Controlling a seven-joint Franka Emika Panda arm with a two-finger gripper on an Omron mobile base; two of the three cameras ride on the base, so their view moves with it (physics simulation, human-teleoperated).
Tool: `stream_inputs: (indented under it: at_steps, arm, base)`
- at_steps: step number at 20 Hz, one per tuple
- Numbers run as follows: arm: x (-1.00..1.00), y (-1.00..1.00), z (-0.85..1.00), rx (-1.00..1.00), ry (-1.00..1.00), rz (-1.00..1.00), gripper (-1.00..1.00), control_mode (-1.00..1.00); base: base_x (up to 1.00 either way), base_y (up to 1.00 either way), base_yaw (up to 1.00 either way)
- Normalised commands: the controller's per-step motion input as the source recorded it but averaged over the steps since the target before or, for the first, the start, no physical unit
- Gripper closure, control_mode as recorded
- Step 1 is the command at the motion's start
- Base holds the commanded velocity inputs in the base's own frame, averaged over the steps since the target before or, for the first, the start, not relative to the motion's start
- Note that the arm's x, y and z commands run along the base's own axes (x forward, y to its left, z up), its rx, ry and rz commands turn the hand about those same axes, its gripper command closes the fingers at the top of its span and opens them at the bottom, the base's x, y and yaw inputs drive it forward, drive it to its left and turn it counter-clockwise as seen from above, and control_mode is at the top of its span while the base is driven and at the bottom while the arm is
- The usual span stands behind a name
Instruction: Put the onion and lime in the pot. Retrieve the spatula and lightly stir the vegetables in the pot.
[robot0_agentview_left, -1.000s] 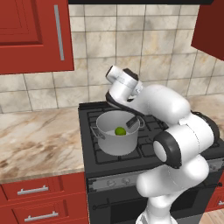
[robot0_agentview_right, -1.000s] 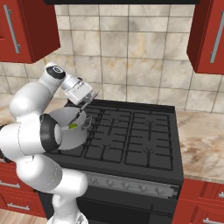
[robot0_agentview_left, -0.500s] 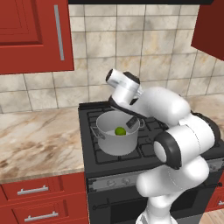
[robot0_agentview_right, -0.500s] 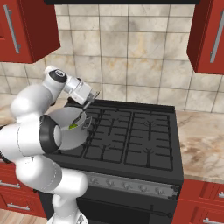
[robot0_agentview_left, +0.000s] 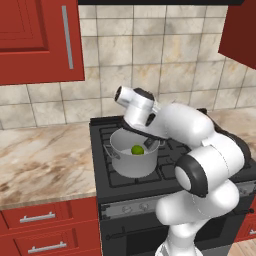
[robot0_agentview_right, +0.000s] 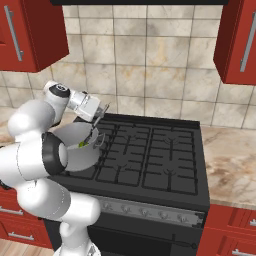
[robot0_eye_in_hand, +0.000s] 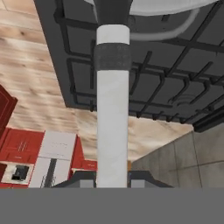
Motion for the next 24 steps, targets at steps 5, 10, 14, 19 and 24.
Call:
stream_inputs:
  at_steps: [5,10,14,19,24]
  arm:
    - [0.00,0.20,-0.02,-0.11,-0.01,0.00,1.00,-1.00]
    - [0.00,0.26,-0.02,-0.10,-0.01,0.00,1.00,-1.00]
    - [0.06,0.33,0.00,-0.11,-0.03,-0.01,1.00,-1.00]
    - [0.16,0.23,-0.06,-0.09,-0.04,-0.03,1.00,-1.00]
    - [0.21,0.01,-0.06,-0.05,-0.06,-0.05,1.00,-1.00]
  base:
    - [0.00,0.00,0.00]
    - [0.00,0.00,0.00]
    - [0.00,0.00,0.00]
    - [0.00,0.00,0.00]
    - [0.00,0.00,0.00]
